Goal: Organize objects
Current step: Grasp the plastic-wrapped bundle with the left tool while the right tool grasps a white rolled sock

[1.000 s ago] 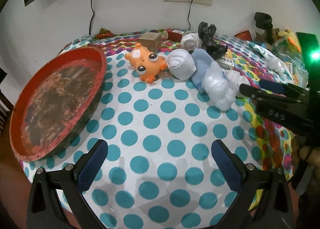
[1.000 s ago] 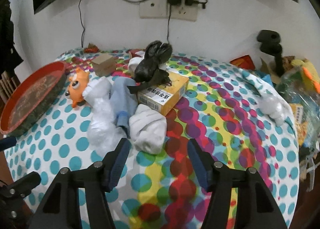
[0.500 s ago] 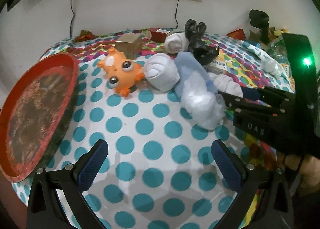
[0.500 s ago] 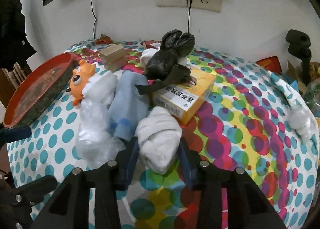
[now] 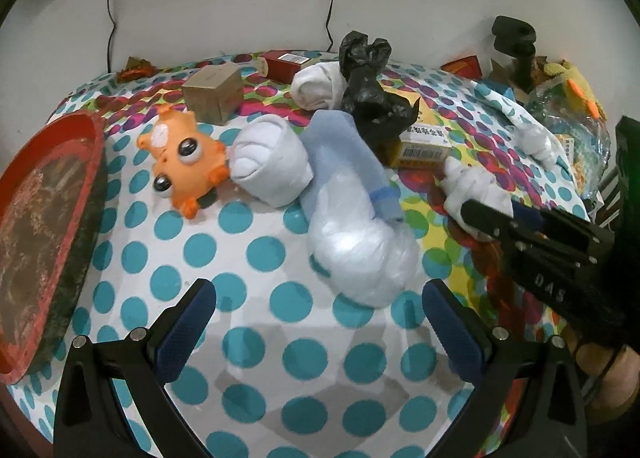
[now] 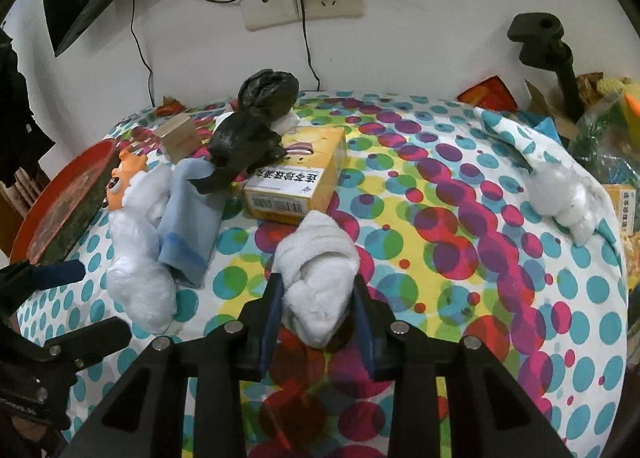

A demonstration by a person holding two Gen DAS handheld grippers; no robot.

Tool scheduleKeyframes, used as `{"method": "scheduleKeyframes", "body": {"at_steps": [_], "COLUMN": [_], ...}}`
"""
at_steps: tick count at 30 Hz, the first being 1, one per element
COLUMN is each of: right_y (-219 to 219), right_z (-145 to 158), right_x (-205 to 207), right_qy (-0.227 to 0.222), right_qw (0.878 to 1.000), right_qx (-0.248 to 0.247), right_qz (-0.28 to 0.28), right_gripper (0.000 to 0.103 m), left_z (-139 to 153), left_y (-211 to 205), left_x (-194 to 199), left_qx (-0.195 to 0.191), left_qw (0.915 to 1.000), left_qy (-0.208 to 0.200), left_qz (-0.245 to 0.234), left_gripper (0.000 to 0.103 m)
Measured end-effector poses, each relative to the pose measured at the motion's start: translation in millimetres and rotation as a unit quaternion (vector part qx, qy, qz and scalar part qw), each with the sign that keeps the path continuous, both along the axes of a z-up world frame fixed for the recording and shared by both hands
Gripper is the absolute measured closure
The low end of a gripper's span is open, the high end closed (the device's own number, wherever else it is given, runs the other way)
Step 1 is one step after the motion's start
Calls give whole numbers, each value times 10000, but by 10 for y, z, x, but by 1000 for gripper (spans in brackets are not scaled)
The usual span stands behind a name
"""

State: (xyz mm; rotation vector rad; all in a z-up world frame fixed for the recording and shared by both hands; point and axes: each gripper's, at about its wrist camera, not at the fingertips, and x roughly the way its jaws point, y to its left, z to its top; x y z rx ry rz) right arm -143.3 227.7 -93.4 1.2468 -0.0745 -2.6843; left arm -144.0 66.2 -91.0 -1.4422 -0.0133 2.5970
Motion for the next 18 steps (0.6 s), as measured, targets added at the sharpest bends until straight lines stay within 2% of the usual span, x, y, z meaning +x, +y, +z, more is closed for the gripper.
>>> {"method": "scheduleKeyframes", "body": {"at_steps": [8,10,15,17,18], "right_y": [24,8,13,10,6], "right_z": [-20,-23,-28,-28,-28], "right_x": [-22,-23,-27,-29,-30], "right_qy": [-64,-73,-91,-93,-93], "right_qw": [9999,10000,9999,9999,9999], "right_qx": [-95,-48,-67,-68,-55], "right_qz": [-8,-3,-6,-9,-12], "right_gripper": [70,70,70,69,69], "left_z": [-30,-53,-144,-126,-123], "left_y": [80,85,111,137,145], "left_x": [-165,-199,-238,-192,-177], "left_qx": [119,129,10,-197,-201], "left_qw": [9999,9999,9998,9996,9994], "left_qy": [3,-13,-176,-22,-31], "left_qz": [47,60,-97,-220,-280], "left_gripper": [2,9,42,55,56]}}
